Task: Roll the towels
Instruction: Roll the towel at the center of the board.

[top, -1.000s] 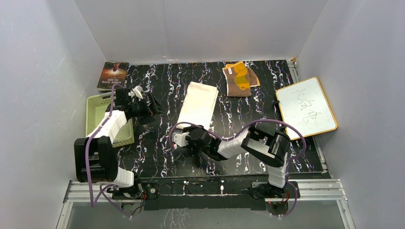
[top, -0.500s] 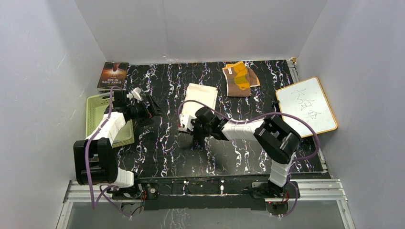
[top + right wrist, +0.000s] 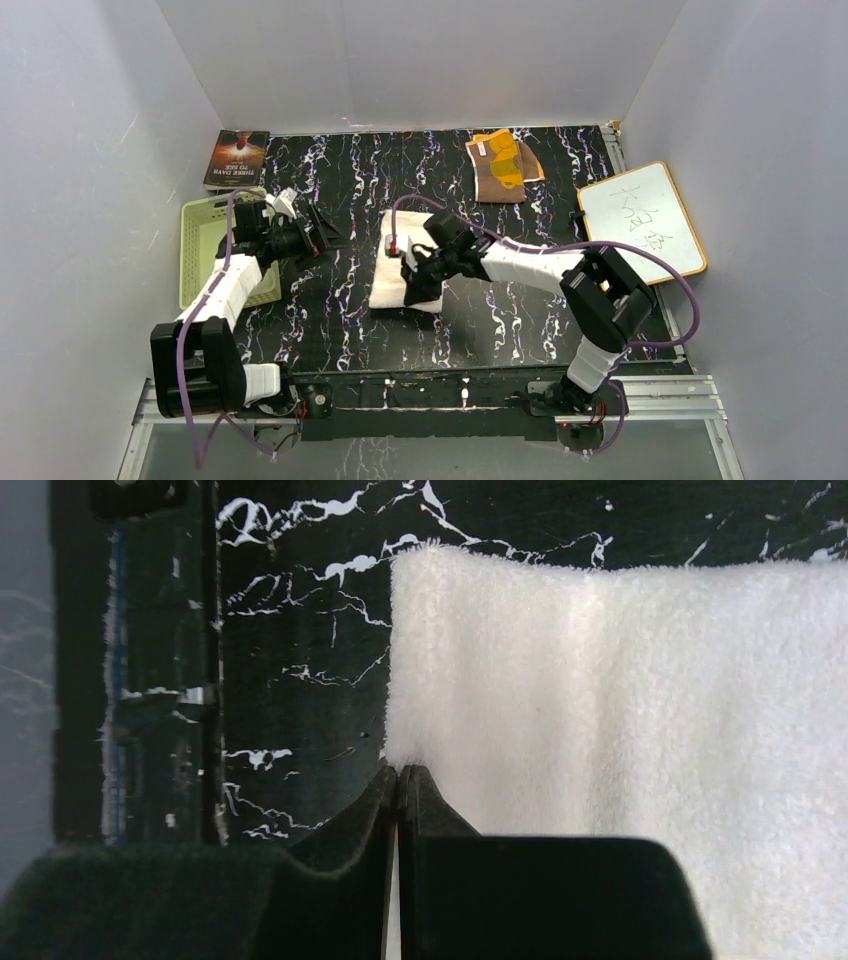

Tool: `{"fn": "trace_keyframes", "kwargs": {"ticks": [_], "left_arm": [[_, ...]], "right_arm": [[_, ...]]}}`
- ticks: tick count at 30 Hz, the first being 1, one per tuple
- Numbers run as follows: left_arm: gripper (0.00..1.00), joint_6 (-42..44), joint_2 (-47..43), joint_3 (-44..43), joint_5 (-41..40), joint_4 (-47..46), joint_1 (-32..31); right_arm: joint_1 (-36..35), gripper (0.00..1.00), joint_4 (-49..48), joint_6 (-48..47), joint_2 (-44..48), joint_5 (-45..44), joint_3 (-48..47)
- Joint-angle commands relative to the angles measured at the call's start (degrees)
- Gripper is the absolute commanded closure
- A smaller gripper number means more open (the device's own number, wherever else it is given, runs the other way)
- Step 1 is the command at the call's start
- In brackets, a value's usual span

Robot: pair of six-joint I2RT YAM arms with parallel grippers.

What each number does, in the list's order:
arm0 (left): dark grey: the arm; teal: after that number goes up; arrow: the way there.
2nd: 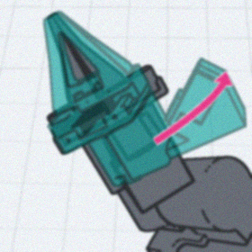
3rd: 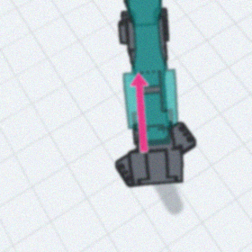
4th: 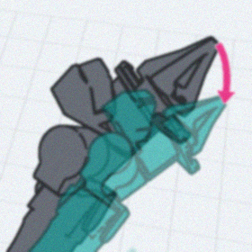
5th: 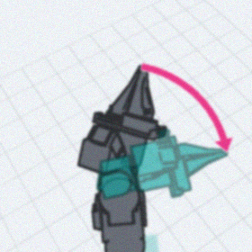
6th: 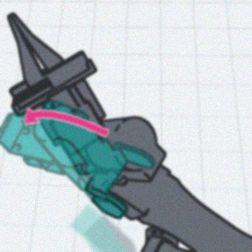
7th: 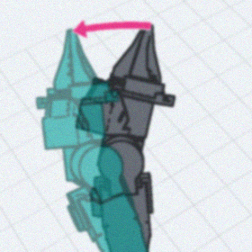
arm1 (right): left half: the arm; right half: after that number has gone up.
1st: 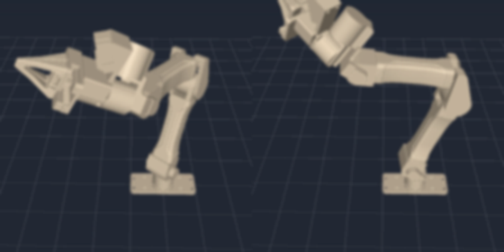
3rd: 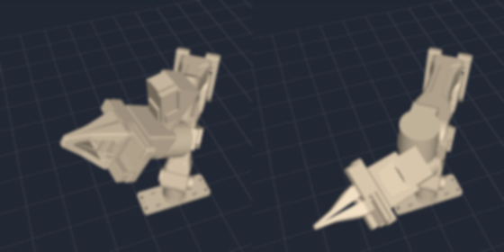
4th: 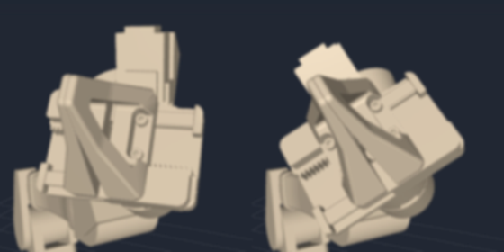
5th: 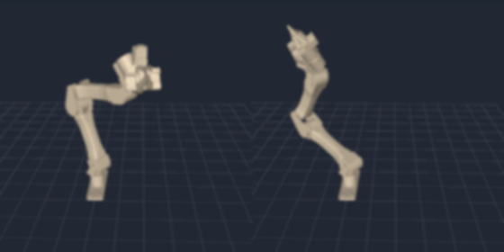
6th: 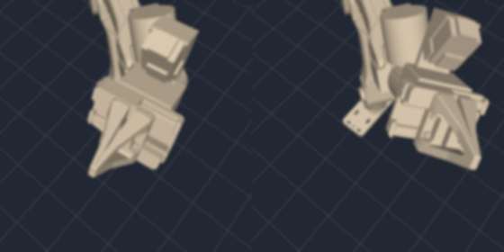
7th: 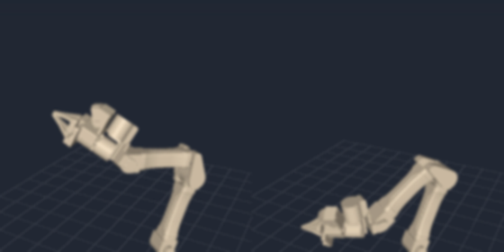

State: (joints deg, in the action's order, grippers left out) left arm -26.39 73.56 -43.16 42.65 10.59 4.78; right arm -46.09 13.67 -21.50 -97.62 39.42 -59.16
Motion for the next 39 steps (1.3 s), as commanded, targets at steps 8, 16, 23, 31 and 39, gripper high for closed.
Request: {"fn": "trace_keyframes", "kwargs": {"ticks": [8,16,23,31,39], "left_arm": [[0.06,-3.3,-5.6,3.5,7.9,-4.8,0.3],[0.07,-4.5,-4.8,2.7,10.3,-7.1,0.2],[0.07,-4.5,-3.6,2.0,11.0,-7.2,-0.4],[0.25,-7.3,-3.5,3.9,13.8,-11.6,-3.0],[0.83,-13.9,2.1,8.4,12.6,-23.5,-13.9]], "right_arm": [[6.1,1.0,0.8,13.9,-9.5,21.4,-8.8],[8.3,1.0,1.0,31.1,-18.3,18.9,-16.8],[10.1,1.0,3.8,35.1,-24.2,20.4,-20.7],[13.8,1.0,-8.6,43.6,-25.8,18.6,-12.5],[14.3,1.0,-7.2,43.1,-29.5,14.8,-12.4]]}}
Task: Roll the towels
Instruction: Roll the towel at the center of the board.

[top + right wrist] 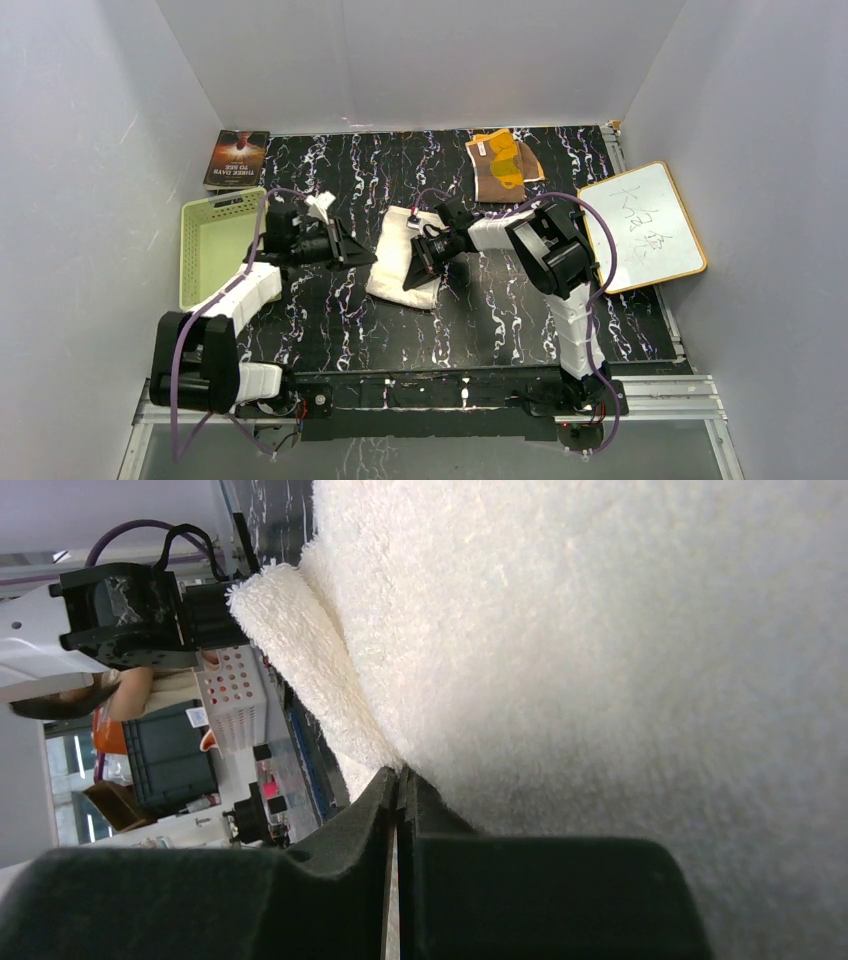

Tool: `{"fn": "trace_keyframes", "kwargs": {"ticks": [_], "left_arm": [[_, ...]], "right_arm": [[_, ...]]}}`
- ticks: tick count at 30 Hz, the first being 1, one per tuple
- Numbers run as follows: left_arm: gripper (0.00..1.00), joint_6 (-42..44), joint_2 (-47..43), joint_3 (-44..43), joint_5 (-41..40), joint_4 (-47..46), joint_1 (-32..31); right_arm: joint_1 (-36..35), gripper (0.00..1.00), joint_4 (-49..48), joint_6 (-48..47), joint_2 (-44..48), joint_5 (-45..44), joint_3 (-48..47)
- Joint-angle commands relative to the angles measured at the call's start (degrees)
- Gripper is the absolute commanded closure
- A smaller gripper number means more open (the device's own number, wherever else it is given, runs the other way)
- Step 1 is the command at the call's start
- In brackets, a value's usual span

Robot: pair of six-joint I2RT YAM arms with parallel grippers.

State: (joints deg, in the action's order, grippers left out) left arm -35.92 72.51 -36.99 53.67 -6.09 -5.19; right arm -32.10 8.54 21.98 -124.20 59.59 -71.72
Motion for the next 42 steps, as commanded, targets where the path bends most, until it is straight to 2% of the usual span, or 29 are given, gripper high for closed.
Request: {"fn": "trace_keyframes", "kwargs": {"ticks": [1,4,15,20,26,29,32,33,35,36,42], "left_arm": [[0.87,-6.0,4.0,2.8,1.7,-9.2,-4.6],[1.0,-7.7,6.4,3.8,1.2,-11.7,-5.4],[1.0,-8.9,17.4,7.7,0.3,-18.8,-5.7],[1.0,-9.9,23.4,8.8,-7.0,-20.6,-5.6],[1.0,-8.7,25.4,11.8,-13.4,-20.8,-5.7],[1.0,-7.2,24.7,12.4,-14.9,-18.9,-5.8],[1.0,-6.3,23.8,12.2,-16.2,-17.1,-6.1],[1.0,-6.0,23.7,12.0,-16.5,-16.5,-6.2],[1.0,-5.6,23.5,11.7,-16.9,-15.7,-6.3],[1.0,-5.5,23.6,11.6,-16.9,-15.5,-6.3],[1.0,-5.4,24.0,11.6,-17.1,-15.3,-6.4]], "right_arm": [[0.3,1.0,-1.8,-0.4,-3.2,-5.6,0.1],[0.3,1.0,-1.5,-0.8,-3.9,-6.1,-0.1],[0.3,1.0,-1.0,-1.4,-5.0,-6.5,0.4],[0.3,1.0,-1.0,-1.8,-3.7,-7.7,1.1],[0.3,1.0,1.9,-4.5,0.7,-12.7,0.3],[0.3,0.87,5.2,-6.2,4.1,-17.2,-1.8],[0.1,0.85,6.3,-7.5,9.5,-23.4,-3.4],[0.0,0.86,6.7,-8.0,11.1,-24.7,-4.1],[-1.5,0.98,7.4,-8.5,13.3,-25.6,-5.7],[-2.6,1.0,7.9,-8.9,14.1,-25.8,-6.2],[-7.8,1.0,9.0,-9.0,13.8,-22.2,-4.6]]}}
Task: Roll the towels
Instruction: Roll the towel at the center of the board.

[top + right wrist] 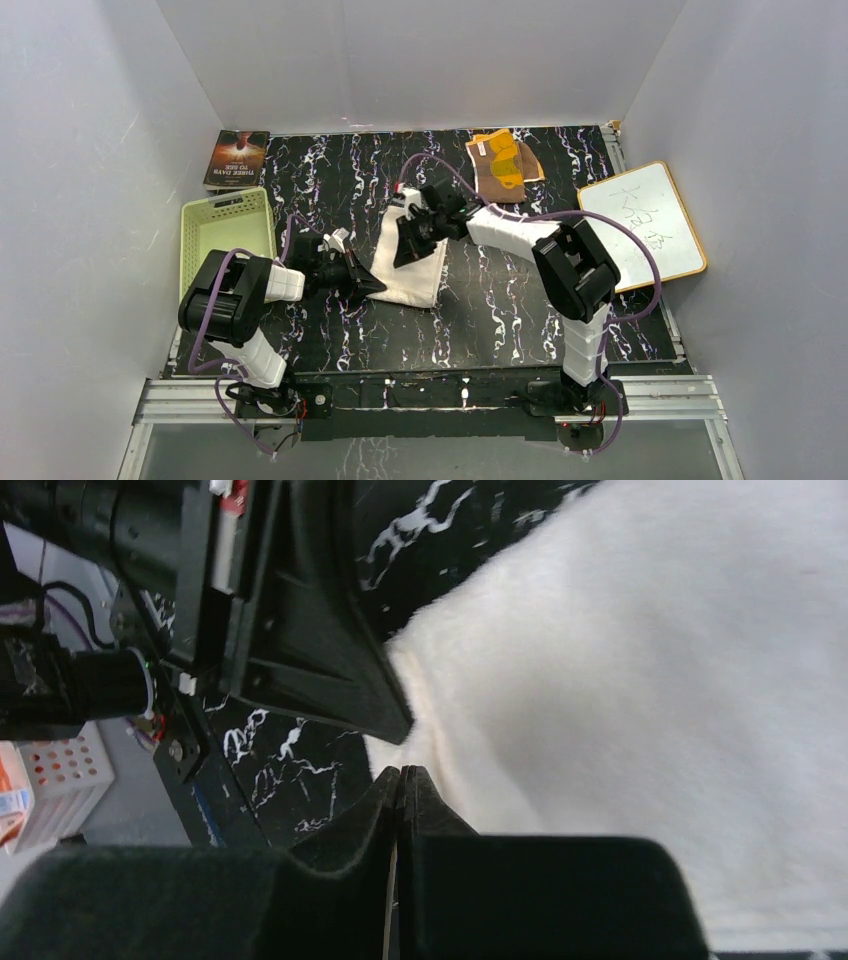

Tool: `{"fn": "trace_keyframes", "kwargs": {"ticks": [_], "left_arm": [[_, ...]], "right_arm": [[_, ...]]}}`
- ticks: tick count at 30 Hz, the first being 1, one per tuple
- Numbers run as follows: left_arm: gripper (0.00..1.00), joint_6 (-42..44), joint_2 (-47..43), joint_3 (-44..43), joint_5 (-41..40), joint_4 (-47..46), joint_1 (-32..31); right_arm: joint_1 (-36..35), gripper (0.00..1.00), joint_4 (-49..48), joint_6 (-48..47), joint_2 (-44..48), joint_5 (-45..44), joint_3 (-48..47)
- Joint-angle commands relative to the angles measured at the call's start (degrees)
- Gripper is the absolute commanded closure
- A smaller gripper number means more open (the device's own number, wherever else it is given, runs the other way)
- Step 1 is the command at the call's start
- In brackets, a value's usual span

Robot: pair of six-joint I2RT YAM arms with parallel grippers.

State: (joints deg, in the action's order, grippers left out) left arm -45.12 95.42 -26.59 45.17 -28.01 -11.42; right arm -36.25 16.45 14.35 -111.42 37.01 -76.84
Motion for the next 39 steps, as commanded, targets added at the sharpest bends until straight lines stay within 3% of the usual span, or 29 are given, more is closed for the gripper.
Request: {"fn": "trace_keyframes", "kwargs": {"ticks": [1,10,16,24,27,30,31,32,34,35,37,39], "left_arm": [[1.0,3.9,1.1,1.2,-8.6,6.8,-0.2],[1.0,4.7,2.2,0.4,-8.8,8.2,-0.2],[1.0,6.7,1.5,-0.6,-10.4,11.3,-0.3],[1.0,6.9,2.0,-1.0,-10.6,12.3,-0.3],[1.0,6.9,1.9,-1.1,-10.5,12.6,-0.3],[1.0,6.8,1.7,-1.5,-10.4,12.9,-0.3],[1.0,6.9,1.6,-1.6,-10.3,13.0,-0.2],[1.0,6.9,1.5,-1.8,-10.1,13.0,-0.2],[1.0,7.0,1.2,-1.9,-9.9,12.9,-0.3],[1.0,6.8,0.9,-1.7,-9.8,12.7,-0.2],[1.0,6.5,0.3,-1.3,-9.7,12.1,-0.2],[1.0,6.4,-0.1,-1.3,-9.7,12.0,-0.2]], "right_arm": [[-3.9,1.0,0.2,-0.9,0.9,1.4,1.8],[-0.2,1.0,-4.4,-2.0,-3.8,13.7,9.6],[5.3,1.0,-5.6,-4.4,-3.7,14.2,16.2],[5.5,1.0,-0.1,-8.9,-1.7,3.9,17.5],[4.7,1.0,2.6,-9.3,4.8,-5.4,15.2],[1.2,1.0,-0.9,-7.4,15.6,-19.8,11.0],[0.4,0.91,-3.9,-6.6,19.3,-23.1,9.8],[0.1,0.74,-9.0,-5.5,22.8,-24.6,10.0],[0.3,0.1,-22.6,-0.7,29.7,-29.6,14.4],[0.3,0.03,-31.2,3.4,32.4,-32.7,18.5],[2.2,0.02,-41.3,6.7,33.8,-29.0,22.8],[3.4,0.02,-32.2,4.9,28.8,-21.9,15.9]]}}
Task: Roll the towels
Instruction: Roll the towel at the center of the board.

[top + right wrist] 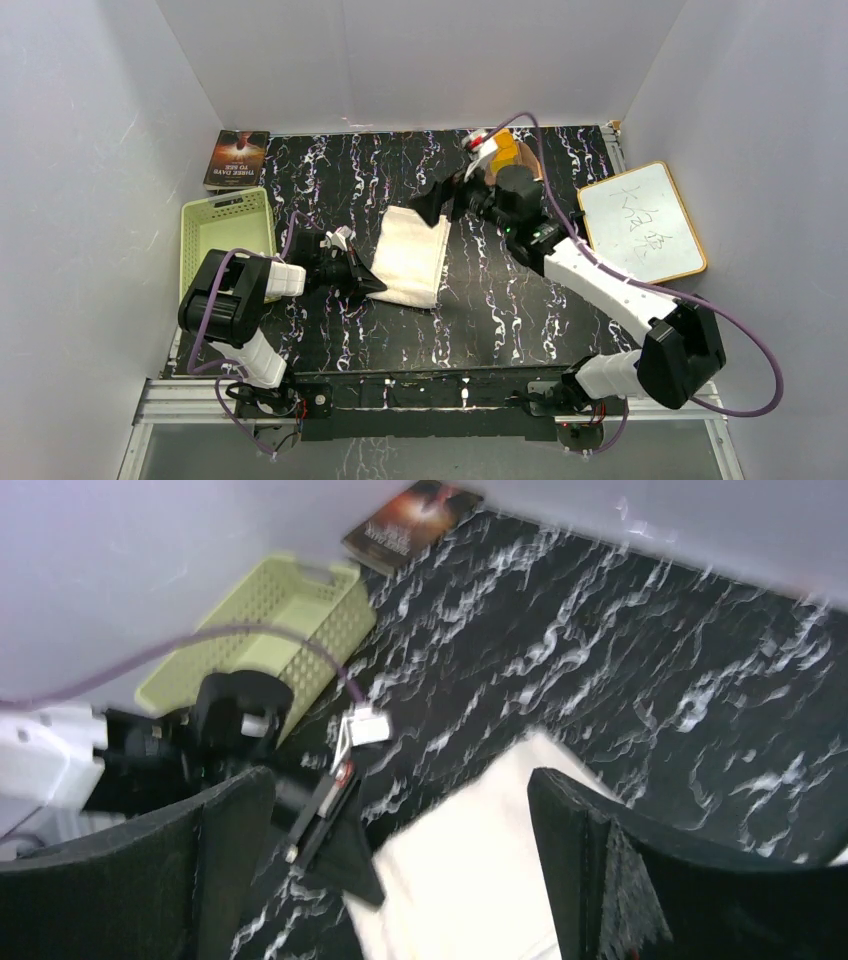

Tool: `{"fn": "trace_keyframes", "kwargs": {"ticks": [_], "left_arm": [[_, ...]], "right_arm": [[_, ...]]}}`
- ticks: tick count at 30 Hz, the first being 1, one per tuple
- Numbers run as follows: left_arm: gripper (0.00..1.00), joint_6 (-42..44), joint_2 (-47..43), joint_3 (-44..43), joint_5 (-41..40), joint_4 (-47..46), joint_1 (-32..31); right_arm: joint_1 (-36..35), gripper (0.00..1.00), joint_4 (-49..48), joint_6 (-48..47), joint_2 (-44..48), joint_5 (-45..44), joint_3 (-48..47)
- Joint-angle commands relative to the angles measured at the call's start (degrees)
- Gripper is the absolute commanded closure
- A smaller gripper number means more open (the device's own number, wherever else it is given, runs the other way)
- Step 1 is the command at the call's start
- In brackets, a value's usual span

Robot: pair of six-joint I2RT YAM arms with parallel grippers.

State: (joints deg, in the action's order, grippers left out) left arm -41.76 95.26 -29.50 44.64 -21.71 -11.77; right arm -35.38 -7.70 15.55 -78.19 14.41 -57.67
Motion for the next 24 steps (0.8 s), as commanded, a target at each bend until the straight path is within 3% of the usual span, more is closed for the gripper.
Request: {"fn": "trace_keyframes", "kwargs": {"ticks": [1,3,5,7,17,24], "left_arm": [[1.0,3.1,-0.1,1.7,-9.1,5.7,0.1],[1.0,3.0,-0.6,1.8,-9.1,5.7,0.1],[1.0,2.9,-1.0,1.8,-9.2,5.8,0.1],[1.0,2.9,-0.9,1.7,-9.0,5.9,0.1],[1.0,2.3,0.5,1.1,-6.8,4.4,0.1],[1.0,1.7,0.5,1.5,-6.4,2.7,0.1]], "right_arm": [[0.6,0.02,2.7,-0.2,-8.3,0.4,-9.8],[-8.3,0.02,14.9,-10.5,-12.6,-12.6,-15.4],[-19.2,0.02,10.9,-22.2,-11.0,-29.9,-9.1],[-25.4,0.02,5.1,-29.5,-8.2,-37.4,-1.7],[-33.6,0.02,-11.9,-61.1,5.9,-33.0,26.0],[-34.4,0.03,-15.2,-71.0,6.2,-30.9,33.5]]}}
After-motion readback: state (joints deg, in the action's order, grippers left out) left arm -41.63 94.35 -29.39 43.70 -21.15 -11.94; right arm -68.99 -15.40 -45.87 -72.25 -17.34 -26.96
